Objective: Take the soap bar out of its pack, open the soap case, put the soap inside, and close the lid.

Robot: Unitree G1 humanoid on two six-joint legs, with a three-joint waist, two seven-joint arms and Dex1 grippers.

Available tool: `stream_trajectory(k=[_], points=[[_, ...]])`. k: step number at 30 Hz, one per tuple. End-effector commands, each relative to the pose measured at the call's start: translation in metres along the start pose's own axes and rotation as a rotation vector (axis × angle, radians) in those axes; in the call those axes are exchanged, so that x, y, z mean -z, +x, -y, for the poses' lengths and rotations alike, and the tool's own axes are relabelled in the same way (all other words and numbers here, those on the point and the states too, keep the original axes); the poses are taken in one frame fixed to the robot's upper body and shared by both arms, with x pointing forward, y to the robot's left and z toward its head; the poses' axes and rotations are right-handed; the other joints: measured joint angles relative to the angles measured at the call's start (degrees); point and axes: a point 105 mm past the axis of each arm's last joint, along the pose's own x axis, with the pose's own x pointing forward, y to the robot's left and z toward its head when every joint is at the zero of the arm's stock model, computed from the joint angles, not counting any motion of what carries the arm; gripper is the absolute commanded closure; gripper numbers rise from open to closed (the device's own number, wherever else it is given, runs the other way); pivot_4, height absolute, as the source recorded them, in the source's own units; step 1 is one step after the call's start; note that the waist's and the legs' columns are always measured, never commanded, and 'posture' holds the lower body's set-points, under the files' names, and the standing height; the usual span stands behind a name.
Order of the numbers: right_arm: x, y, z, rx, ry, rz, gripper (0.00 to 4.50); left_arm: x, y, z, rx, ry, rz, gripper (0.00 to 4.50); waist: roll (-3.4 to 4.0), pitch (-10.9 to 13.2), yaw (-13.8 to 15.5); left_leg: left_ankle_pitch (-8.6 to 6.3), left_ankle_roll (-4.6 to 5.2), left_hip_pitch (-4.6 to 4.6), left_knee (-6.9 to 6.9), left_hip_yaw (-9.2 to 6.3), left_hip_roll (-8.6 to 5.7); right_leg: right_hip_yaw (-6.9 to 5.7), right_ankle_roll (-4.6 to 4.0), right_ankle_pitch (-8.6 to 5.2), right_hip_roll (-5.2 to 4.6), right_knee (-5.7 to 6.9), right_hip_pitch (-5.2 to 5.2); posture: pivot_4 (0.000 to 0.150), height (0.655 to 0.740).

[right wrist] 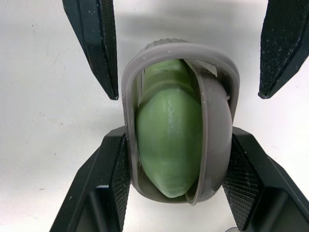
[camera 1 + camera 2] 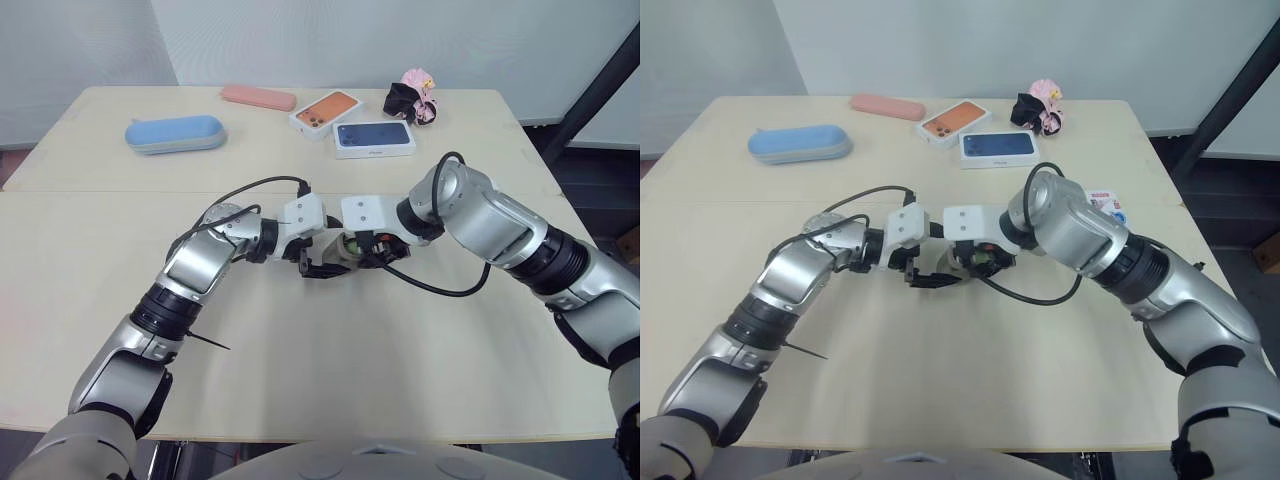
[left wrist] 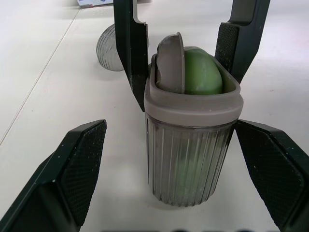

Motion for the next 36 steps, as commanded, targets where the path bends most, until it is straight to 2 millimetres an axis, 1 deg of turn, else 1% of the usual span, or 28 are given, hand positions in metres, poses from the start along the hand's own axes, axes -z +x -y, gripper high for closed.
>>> stream_trajectory(k=[1, 8, 11, 12, 13, 16, 17, 25, 32, 33, 34, 35, 36], points=[[-0.005, -0.007, 0.001, 0.023, -0.015, 0.02, 2.39, -0.009, -0.001, -0.002, -0.005, 0.044, 0.014, 0.0, 0.0, 0.0, -0.01, 0.0, 0.0, 0.0, 0.0, 0.0, 0.0, 0.0, 0.0, 0.0, 0.0, 0.0, 0.0, 0.15, 0.74], [-0.005, -0.005, 0.001, 0.018, -0.009, 0.022, 2.39, -0.007, 0.001, -0.001, 0.002, 0.04, 0.01, 0.0, 0.0, 0.0, -0.01, 0.0, 0.0, 0.0, 0.0, 0.0, 0.0, 0.0, 0.0, 0.0, 0.0, 0.0, 0.0, 0.15, 0.74], [-0.005, -0.005, 0.001, 0.017, -0.007, 0.025, 2.39, -0.006, 0.002, -0.002, 0.001, 0.036, 0.006, 0.76, 0.0, 0.0, -0.01, 0.0, 0.0, 0.01, 0.0, 0.0, 0.0, 0.0, 0.0, 0.0, -0.01, 0.0, 0.0, 0.15, 0.74], [-0.005, -0.005, 0.001, 0.017, -0.007, 0.027, 2.39, -0.006, 0.003, -0.002, 0.001, 0.037, 0.005, 1.19, 0.0, 0.0, -0.01, 0.0, 0.0, 0.01, 0.0, 0.0, 0.0, 0.0, 0.0, 0.0, -0.01, 0.0, 0.0, 0.15, 0.74], [-0.006, -0.004, 0.001, 0.016, -0.004, 0.032, 2.39, -0.005, 0.004, -0.002, 0.0, 0.04, 0.0, 1.4, 0.0, 0.0, -0.02, 0.0, 0.0, 0.0, 0.0, 0.0, 0.0, 0.0, 0.0, 0.0, 0.0, 0.0, 0.0, 0.15, 0.74], [-0.007, -0.004, 0.0, 0.013, -0.001, 0.038, 2.39, -0.003, 0.006, -0.001, -0.001, 0.049, -0.007, 2.41, 0.0, 0.0, 0.0, 0.0, 0.0, 0.0, 0.0, 0.0, 0.0, 0.0, 0.0, 0.0, -0.01, 0.0, 0.0, 0.15, 0.74], [-0.007, -0.004, 0.0, 0.013, -0.001, 0.038, 2.39, -0.003, 0.007, -0.001, -0.002, 0.05, -0.008, 2.58, 0.0, 0.0, 0.0, 0.0, 0.0, 0.0, 0.0, 0.0, 0.0, 0.0, 0.0, 0.0, -0.01, 0.0, 0.0, 0.15, 0.74], [-0.007, -0.005, 0.0, 0.013, 0.004, 0.041, 2.39, -0.001, 0.005, -0.002, -0.007, 0.056, -0.014, 2.6, 0.0, 0.0, 0.01, 0.0, 0.0, 0.01, 0.01, 0.0, 0.0, 0.01, 0.0, 0.0, -0.02, 0.01, 0.01, 0.15, 0.74], [-0.007, -0.006, -0.001, 0.003, 0.031, 0.067, 2.39, 0.002, -0.001, -0.002, -0.014, 0.059, -0.009, 2.6, 0.0, 0.0, -0.01, 0.0, 0.01, 0.01, 0.02, 0.0, 0.0, 0.01, 0.0, 0.0, -0.01, 0.02, 0.01, 0.15, 0.74], [-0.007, -0.006, -0.001, -0.001, 0.037, 0.074, 1.4, 0.002, -0.002, -0.003, -0.021, 0.057, -0.003, 2.6, 0.0, 0.0, -0.04, 0.0, 0.01, 0.01, 0.02, 0.0, 0.0, 0.02, 0.0, 0.0, -0.01, 0.02, 0.01, 0.15, 0.74], [-0.007, -0.007, -0.001, -0.002, 0.042, 0.081, 1.14, 0.003, -0.004, -0.003, -0.024, 0.056, 0.004, 2.6, 0.0, 0.0, -0.04, 0.0, 0.01, 0.01, 0.02, 0.0, 0.0, 0.02, 0.0, 0.0, -0.01, 0.02, 0.01, 0.15, 0.74], [-0.006, -0.008, 0.0, 0.0, 0.052, 0.091, 0.76, 0.003, -0.006, -0.003, -0.029, 0.055, 0.012, 2.6, 0.0, 0.0, -0.07, 0.0, 0.01, 0.0, 0.02, 0.0, 0.0, 0.02, 0.0, 0.0, -0.01, 0.02, 0.01, 0.15, 0.74], [-0.005, -0.009, 0.001, 0.006, 0.067, 0.11, 0.48, 0.003, -0.009, -0.003, -0.042, 0.054, 0.03, 2.6, 0.0, 0.0, -0.08, 0.0, 0.01, 0.0, 0.02, 0.0, 0.0, 0.03, 0.0, 0.0, -0.01, 0.02, 0.01, 0.15, 0.74]])
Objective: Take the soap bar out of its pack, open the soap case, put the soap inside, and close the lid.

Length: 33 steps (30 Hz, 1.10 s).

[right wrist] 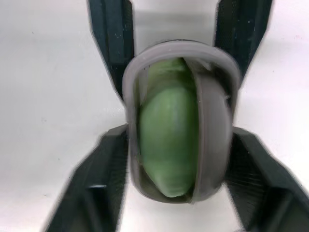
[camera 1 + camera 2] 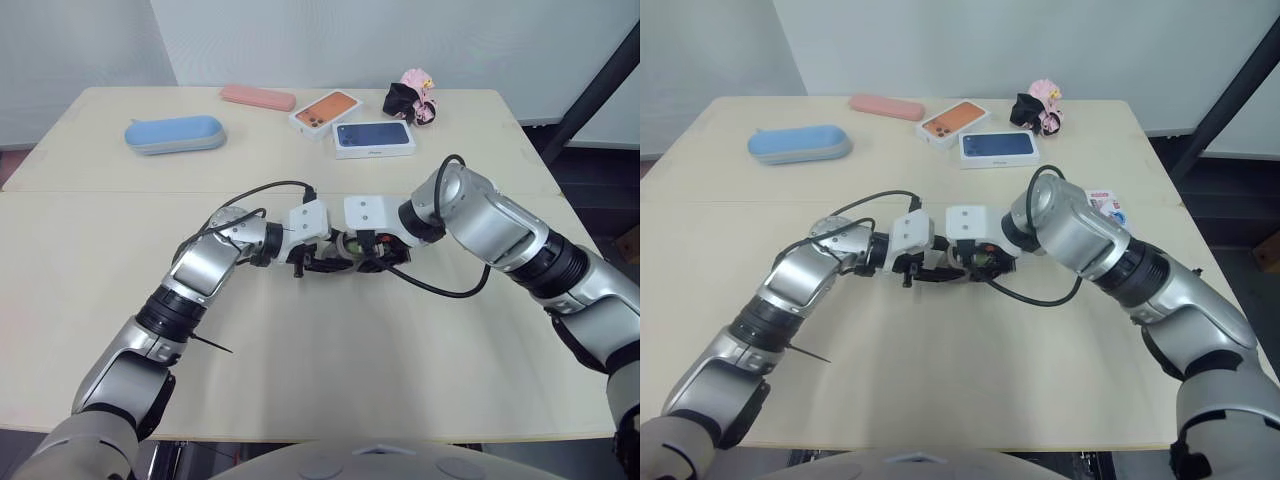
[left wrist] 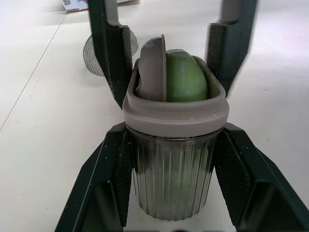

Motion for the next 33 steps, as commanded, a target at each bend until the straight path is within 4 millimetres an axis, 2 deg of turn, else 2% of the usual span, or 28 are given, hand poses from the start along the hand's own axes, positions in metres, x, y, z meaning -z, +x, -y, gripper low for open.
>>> stream_trajectory(k=[1, 6, 8, 16, 20, 24, 33], points=[[-0.005, -0.012, 0.006, 0.032, 0.024, 0.091, 0.11, 0.0, -0.017, -0.006, -0.061, 0.008, 0.044, 2.6, 0.0, 0.0, -0.01, 0.0, 0.0, -0.01, 0.0, 0.0, 0.0, -0.01, 0.0, 0.0, 0.0, 0.0, 0.0, 0.15, 0.74], [0.001, -0.024, 0.008, 0.005, 0.136, 0.31, 0.05, 0.002, -0.036, 0.0, -0.091, 0.009, 0.131, 2.6, 0.0, 0.0, 0.19, 0.0, 0.0, -0.04, 0.01, -0.01, 0.01, -0.02, 0.0, 0.0, -0.01, -0.01, -0.01, 0.15, 0.74], [0.01, -0.028, 0.006, 0.004, 0.141, 0.378, 0.05, 0.002, -0.041, 0.005, -0.097, 0.006, 0.167, 2.6, 0.0, 0.0, 0.38, 0.0, 0.01, -0.04, 0.03, 0.0, 0.01, -0.03, 0.0, 0.0, -0.03, -0.01, -0.01, 0.15, 0.74], [0.033, -0.033, -0.013, 0.011, 0.176, 0.667, 0.05, 0.005, -0.048, 0.022, -0.16, -0.072, 0.332, 2.6, -0.01, 0.0, 0.88, -0.02, 0.02, -0.12, 0.04, 0.01, 0.0, -0.06, 0.0, 0.0, -0.08, -0.07, -0.02, 0.15, 0.74], [0.035, -0.032, -0.015, 0.015, 0.174, 0.689, 0.05, 0.005, -0.048, 0.023, -0.166, -0.081, 0.344, 2.6, -0.01, 0.0, 0.4, 0.0, 0.04, -0.12, 0.05, 0.0, 0.0, -0.07, 0.0, 0.0, -0.08, -0.07, -0.02, 0.15, 0.74], [0.051, -0.018, -0.03, 0.042, 0.149, 0.733, 0.05, 0.017, -0.039, 0.032, -0.179, -0.072, 0.348, 2.6, -0.09, -0.11, 0.26, 0.0, 0.06, -0.09, 0.01, -0.01, 0.01, -0.11, 0.0, 0.0, -0.1, -0.13, 0.03, 0.15, 0.74], [0.06, -0.013, -0.034, 0.07, 0.115, 0.72, 0.05, 0.02, -0.03, 0.036, -0.144, 0.014, 0.345, 2.6, -0.07, -0.09, -0.55, 0.0, 0.1, -0.14, 0.03, -0.01, 0.0, -0.11, 0.0, 0.0, -0.12, -0.15, -0.01, 0.15, 0.74]])
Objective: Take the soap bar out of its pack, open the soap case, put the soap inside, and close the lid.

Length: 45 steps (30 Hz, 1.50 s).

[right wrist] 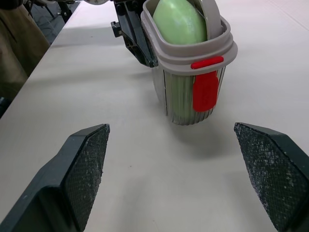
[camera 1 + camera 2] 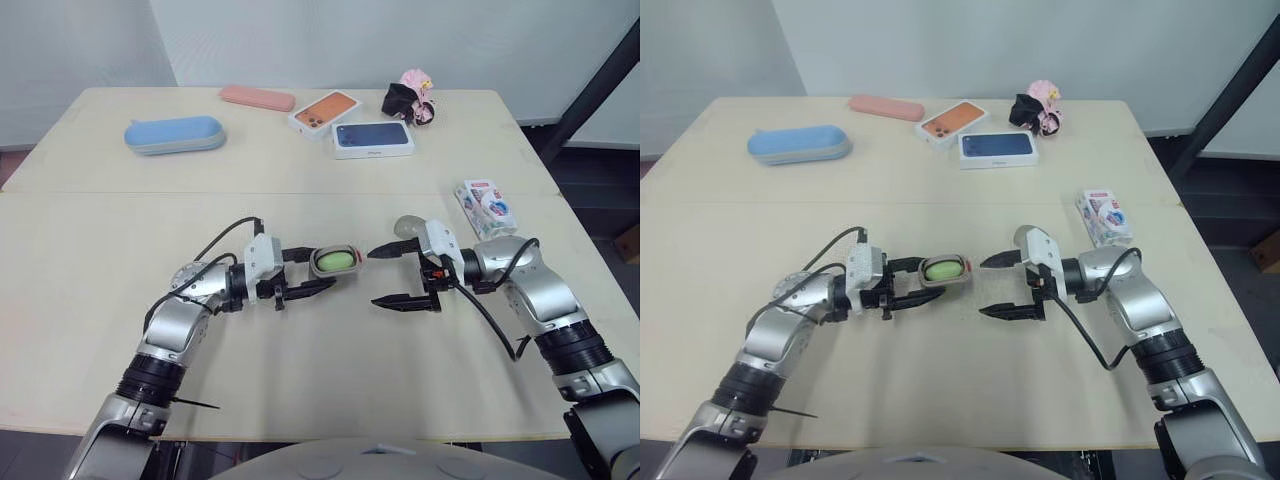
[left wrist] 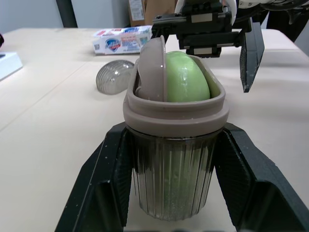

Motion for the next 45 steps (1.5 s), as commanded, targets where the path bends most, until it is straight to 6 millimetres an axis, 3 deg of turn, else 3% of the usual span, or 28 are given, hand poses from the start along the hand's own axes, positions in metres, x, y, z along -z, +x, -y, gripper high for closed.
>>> stream_trajectory(k=[1, 16, 20, 25, 28, 30, 38, 45], points=[[-0.002, -0.005, 0.0, 0.013, -0.041, 0.004, 0.05, -0.004, 0.003, 0.0, 0.016, 0.051, 0.028, 2.6, 0.0, 0.0, -0.02, 0.0, 0.0, 0.0, 0.0, 0.0, 0.0, 0.0, 0.0, 0.0, 0.0, 0.0, 0.0, 0.15, 0.74], [-0.014, -0.015, 0.003, 0.095, -0.03, 0.033, 0.05, -0.001, 0.006, -0.008, 0.035, 0.024, 0.037, 2.6, 0.0, 0.0, 0.07, 0.0, 0.01, 0.0, 0.0, 0.0, -0.01, 0.0, 0.0, 0.0, -0.01, -0.01, 0.02, 0.15, 0.74], [-0.021, -0.05, 0.011, 0.283, -0.035, 0.042, 0.05, -0.002, 0.006, -0.008, 0.042, 0.043, 0.028, 2.6, 0.0, 0.0, 0.51, 0.0, 0.02, -0.03, 0.0, -0.01, -0.02, 0.0, 0.0, 0.0, -0.02, -0.07, 0.04, 0.15, 0.74], [-0.001, -0.111, 0.017, 0.566, 0.004, -0.026, 0.05, -0.001, 0.005, -0.008, 0.037, 0.072, 0.005, 2.6, -0.01, 0.0, 1.26, -0.01, 0.04, -0.05, -0.01, -0.01, -0.05, -0.02, 0.02, 0.01, -0.08, -0.26, 0.15, 0.15, 0.74], [0.016, -0.168, 0.023, 0.822, 0.039, -0.069, 0.05, 0.001, 0.004, -0.009, 0.034, 0.071, -0.006, 2.6, 0.01, -0.01, 0.92, -0.01, 0.04, -0.02, -0.03, -0.01, -0.05, -0.02, 0.02, 0.01, -0.09, -0.27, 0.17, 0.15, 0.74], [0.022, -0.191, 0.02, 0.91, 0.045, -0.095, 0.05, 0.001, 0.004, -0.009, 0.034, 0.069, -0.007, 2.6, 0.02, -0.02, 0.82, -0.01, 0.04, -0.02, -0.03, -0.01, -0.06, -0.01, 0.02, 0.01, -0.09, -0.28, 0.18, 0.15, 0.74], [0.036, -0.232, 0.006, 1.007, 0.071, -0.162, 0.05, -0.003, 0.004, -0.011, 0.042, 0.04, 0.004, 2.6, 0.07, -0.05, -0.01, -0.02, 0.05, 0.07, -0.1, -0.05, -0.05, -0.04, 0.01, 0.01, -0.07, -0.62, 0.34, 0.15, 0.74], [0.04, -0.236, 0.004, 0.897, 0.144, -0.21, 0.05, -0.004, 0.007, -0.012, 0.046, 0.028, 0.002, 2.6, 0.13, -0.08, 0.23, -0.02, 0.07, 0.08, -0.09, -0.05, -0.05, -0.08, 0.02, 0.01, -0.07, -0.65, 0.41, 0.15, 0.74]])
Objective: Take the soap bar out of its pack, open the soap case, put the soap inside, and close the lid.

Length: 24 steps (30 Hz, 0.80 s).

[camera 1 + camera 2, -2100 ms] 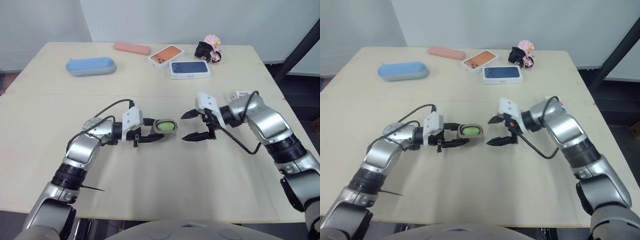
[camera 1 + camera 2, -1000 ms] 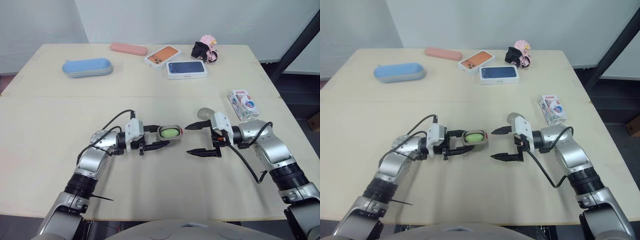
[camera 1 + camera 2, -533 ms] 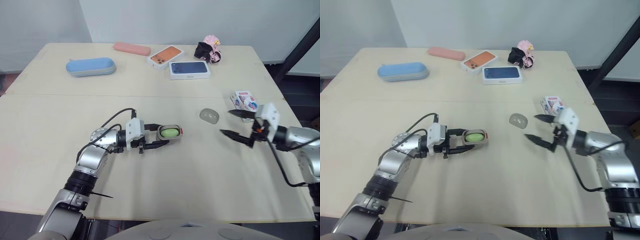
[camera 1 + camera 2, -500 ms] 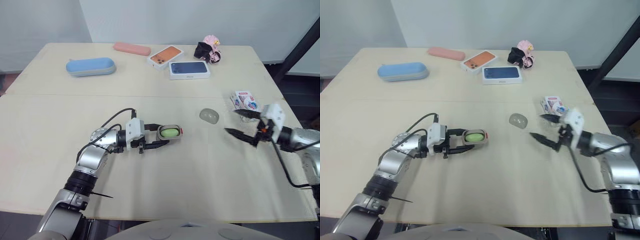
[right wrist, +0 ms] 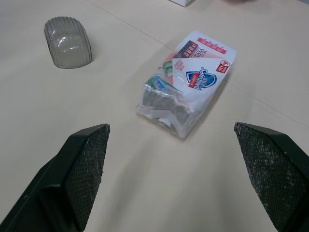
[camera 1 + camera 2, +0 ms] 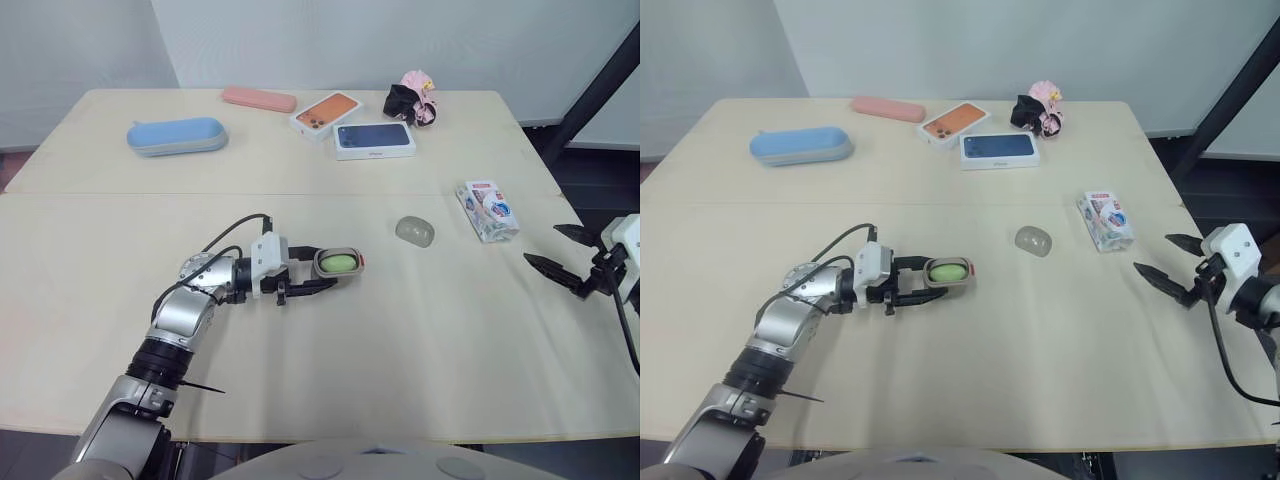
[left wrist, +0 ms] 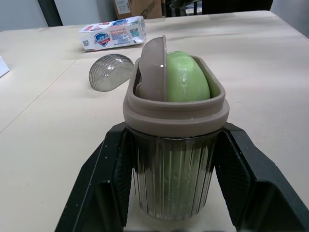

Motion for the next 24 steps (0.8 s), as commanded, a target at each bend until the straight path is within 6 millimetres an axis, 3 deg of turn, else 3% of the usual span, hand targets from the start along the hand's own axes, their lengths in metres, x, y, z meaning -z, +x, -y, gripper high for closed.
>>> stream_trajectory(k=[1, 5, 7, 9, 12, 16, 21, 24], points=[[-0.009, -0.005, 0.003, -0.065, -0.002, -0.018, 0.05, -0.011, 0.0, -0.005, -0.005, 0.027, 0.03, 2.6, 0.0, 0.0, 0.12, 0.0, 0.0, 0.0, 0.0, -0.01, 0.0, -0.02, 0.0, 0.0, 0.0, 0.0, 0.02, 0.15, 0.74], [-0.029, -0.001, 0.008, -0.191, -0.054, -0.202, 0.05, -0.011, 0.001, -0.004, 0.005, 0.022, 0.026, 2.6, 0.32, 0.06, 0.03, -0.03, 0.07, -0.01, 0.05, -0.05, 0.0, -0.11, 0.01, 0.01, -0.01, 0.02, 0.11, 0.15, 0.74], [-0.046, 0.006, 0.006, -0.267, -0.174, -0.297, 0.05, -0.01, 0.001, -0.004, 0.007, 0.021, 0.022, 2.6, 0.62, 0.01, -0.18, -0.02, 0.11, 0.0, 0.08, -0.05, -0.05, -0.07, 0.02, 0.01, 0.0, -0.04, 0.12, 0.15, 0.74], [-0.049, 0.01, 0.003, -0.315, -0.143, -0.419, 0.05, -0.009, 0.002, -0.004, 0.006, 0.021, 0.018, 2.6, 0.67, -0.02, -0.12, -0.01, 0.12, 0.02, 0.07, -0.07, 0.04, -0.09, 0.01, 0.01, 0.03, -0.06, 0.14, 0.15, 0.74], [-0.076, 0.025, -0.016, -0.414, -0.174, -0.428, 0.05, -0.009, 0.002, -0.006, 0.001, 0.019, 0.017, 2.6, 0.61, -0.04, 0.06, -0.01, 0.12, 0.0, 0.09, -0.12, 0.25, -0.27, 0.0, 0.0, 0.15, -0.05, 0.27, 0.15, 0.74], [-0.115, 0.064, -0.046, -0.496, -0.264, -0.39, 0.05, -0.01, 0.006, -0.005, 0.002, 0.013, 0.028, 2.6, 0.66, -0.03, -0.11, -0.02, 0.15, -0.06, 0.14, -0.06, 0.25, -0.28, 0.0, 0.0, 0.09, 0.01, 0.18, 0.15, 0.74], [-0.129, 0.111, -0.053, -0.418, -0.309, -0.428, 0.05, -0.013, 0.012, 0.001, 0.042, -0.022, 0.055, 2.6, 0.65, -0.03, 0.24, 0.0, 0.16, 0.02, 0.23, 0.0, 0.27, -0.31, -0.02, -0.01, 0.04, 0.22, -0.02, 0.15, 0.74], [-0.132, 0.129, -0.063, -0.424, -0.318, -0.451, 0.05, -0.016, 0.015, 0.002, 0.052, -0.047, 0.074, 2.6, 0.65, -0.03, 0.29, 0.02, 0.17, -0.05, 0.27, 0.07, 0.22, -0.24, -0.02, -0.01, 0.04, 0.38, -0.25, 0.15, 0.74]])
